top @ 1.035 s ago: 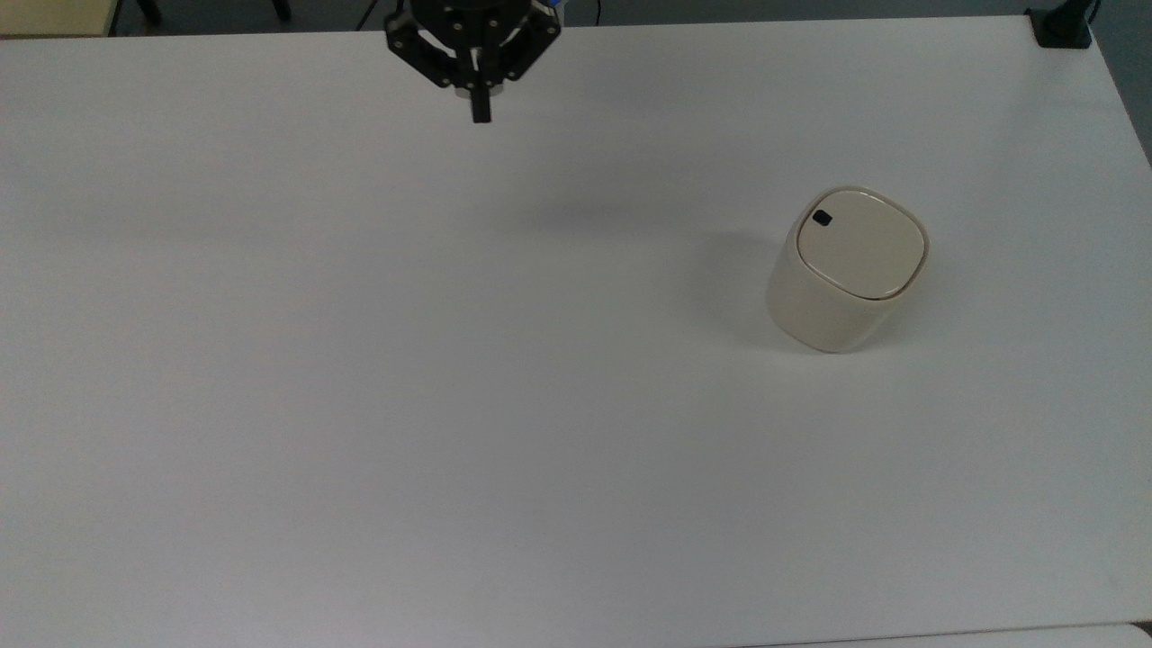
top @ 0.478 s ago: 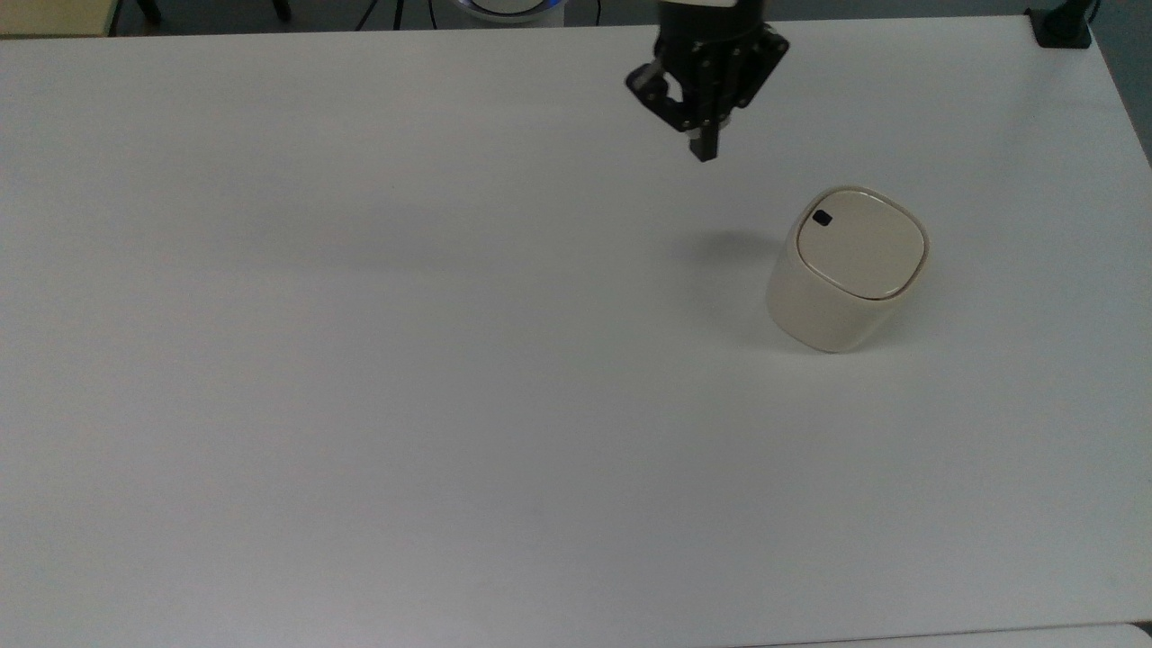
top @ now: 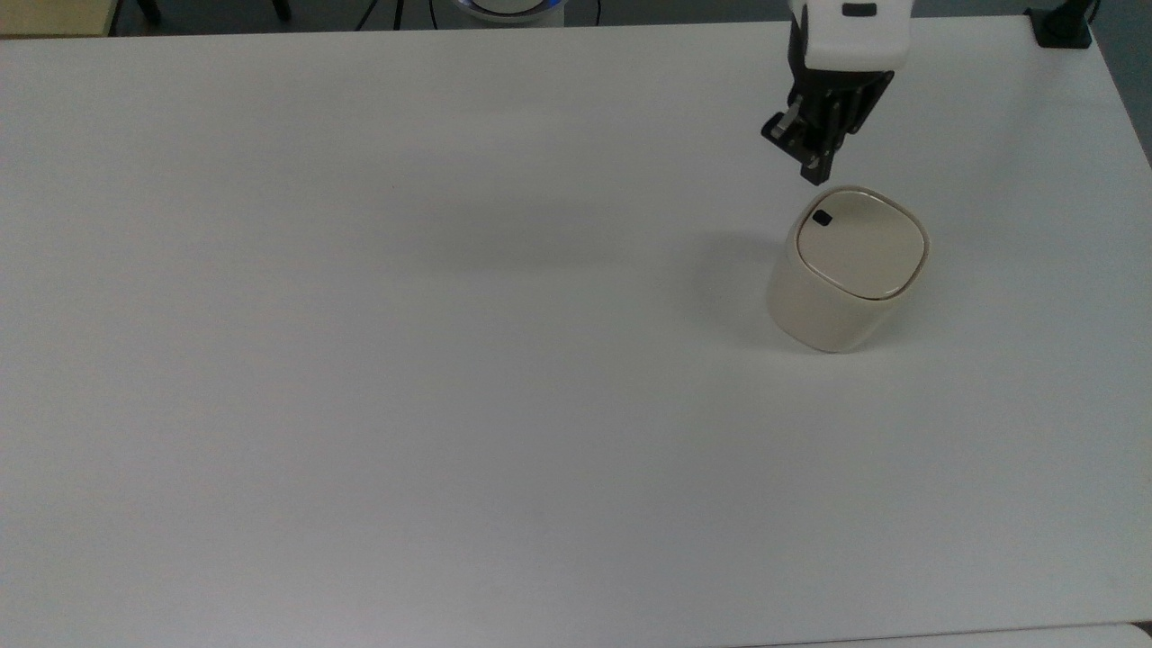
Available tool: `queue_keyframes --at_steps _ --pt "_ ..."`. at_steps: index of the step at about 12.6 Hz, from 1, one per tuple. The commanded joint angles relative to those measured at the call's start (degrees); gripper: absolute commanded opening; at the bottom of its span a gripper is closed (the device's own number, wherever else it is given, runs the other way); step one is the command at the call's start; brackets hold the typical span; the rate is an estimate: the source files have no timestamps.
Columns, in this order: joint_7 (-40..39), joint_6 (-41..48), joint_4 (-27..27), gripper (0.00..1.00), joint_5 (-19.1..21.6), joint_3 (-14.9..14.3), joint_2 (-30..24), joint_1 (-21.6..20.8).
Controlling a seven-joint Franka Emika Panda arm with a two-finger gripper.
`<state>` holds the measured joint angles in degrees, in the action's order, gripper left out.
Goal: Open the trash bin
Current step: 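Lower the gripper onto the lid button and press down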
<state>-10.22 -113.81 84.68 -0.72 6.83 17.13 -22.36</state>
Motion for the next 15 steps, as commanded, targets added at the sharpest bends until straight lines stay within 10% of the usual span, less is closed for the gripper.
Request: queue_keyframes --at_steps 1,10,15 --pt "-2.2 -4.1 0.1 0.0 0.0 -0.9 3.5 -3.6" --pt "-1.9 -5.3 0.4 0.0 -2.1 -0.9 8.5 -4.4" --pt "-1.4 -4.1 0.0 0.01 -1.1 -1.0 2.6 -3.5"
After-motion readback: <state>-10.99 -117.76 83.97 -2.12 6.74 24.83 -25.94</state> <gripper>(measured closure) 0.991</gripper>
